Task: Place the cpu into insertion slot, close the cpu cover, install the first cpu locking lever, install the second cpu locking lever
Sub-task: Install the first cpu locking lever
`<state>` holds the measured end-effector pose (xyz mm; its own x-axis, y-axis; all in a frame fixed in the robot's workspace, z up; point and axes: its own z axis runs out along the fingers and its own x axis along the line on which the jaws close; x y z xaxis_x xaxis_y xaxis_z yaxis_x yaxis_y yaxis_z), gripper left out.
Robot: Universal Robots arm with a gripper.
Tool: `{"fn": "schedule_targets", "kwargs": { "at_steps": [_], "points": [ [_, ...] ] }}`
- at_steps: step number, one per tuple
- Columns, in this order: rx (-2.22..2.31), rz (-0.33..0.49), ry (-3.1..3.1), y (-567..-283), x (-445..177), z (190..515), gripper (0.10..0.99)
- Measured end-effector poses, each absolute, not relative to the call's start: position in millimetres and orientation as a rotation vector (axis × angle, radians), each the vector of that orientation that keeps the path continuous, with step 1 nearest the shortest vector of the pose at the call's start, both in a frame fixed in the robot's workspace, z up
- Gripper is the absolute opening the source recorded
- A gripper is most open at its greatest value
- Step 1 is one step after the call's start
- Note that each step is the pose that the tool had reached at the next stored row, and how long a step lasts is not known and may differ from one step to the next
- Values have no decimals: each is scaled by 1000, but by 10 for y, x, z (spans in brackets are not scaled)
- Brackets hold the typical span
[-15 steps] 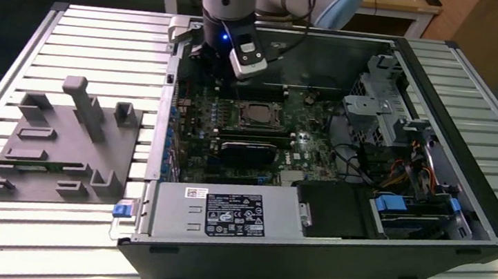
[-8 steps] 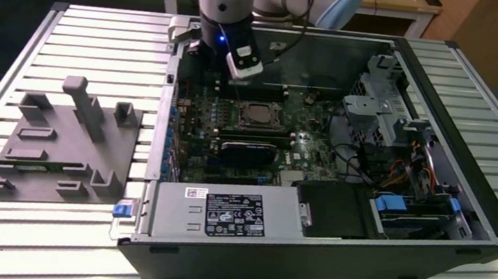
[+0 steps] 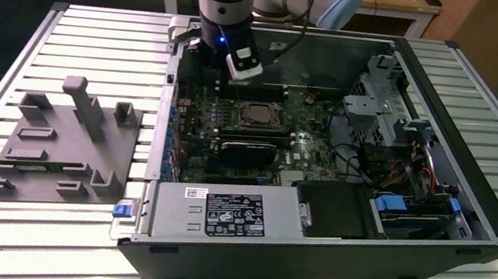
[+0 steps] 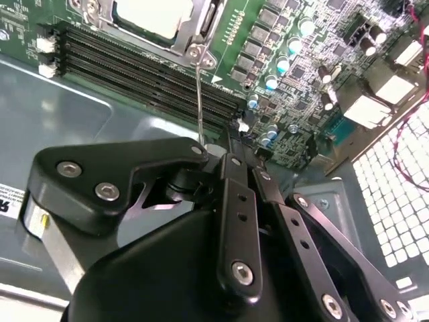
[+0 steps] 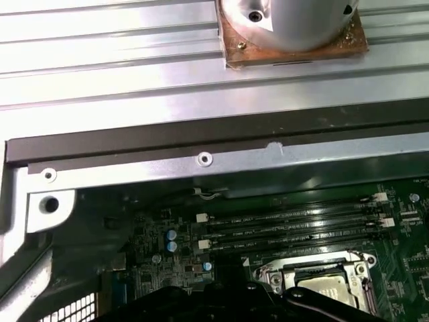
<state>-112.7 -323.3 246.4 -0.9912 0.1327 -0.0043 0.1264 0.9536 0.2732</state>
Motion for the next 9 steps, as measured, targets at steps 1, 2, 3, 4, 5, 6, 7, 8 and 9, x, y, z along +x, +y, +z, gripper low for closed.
{"fn": "schedule_targets", "kwargs": {
  "at_steps": [1,2,3,4,5,6,7,8,9],
  "points": [
    [204,429,3083,-3233,-1117,2463,106],
    [204,429,3083,-3233,-1103,2463,106],
    [204,429,3083,-3233,-1089,2462,106],
    [205,429,3083,-3233,-1077,2461,106],
    [204,429,3083,-3233,-1064,2461,106],
    [205,429,3083,-3233,-1052,2460,106],
    [205,429,3083,-3233,-1040,2459,106],
    [205,429,3083,-3233,-1026,2458,106],
    [205,429,3082,-3233,-1010,2457,106]
  ]
}}
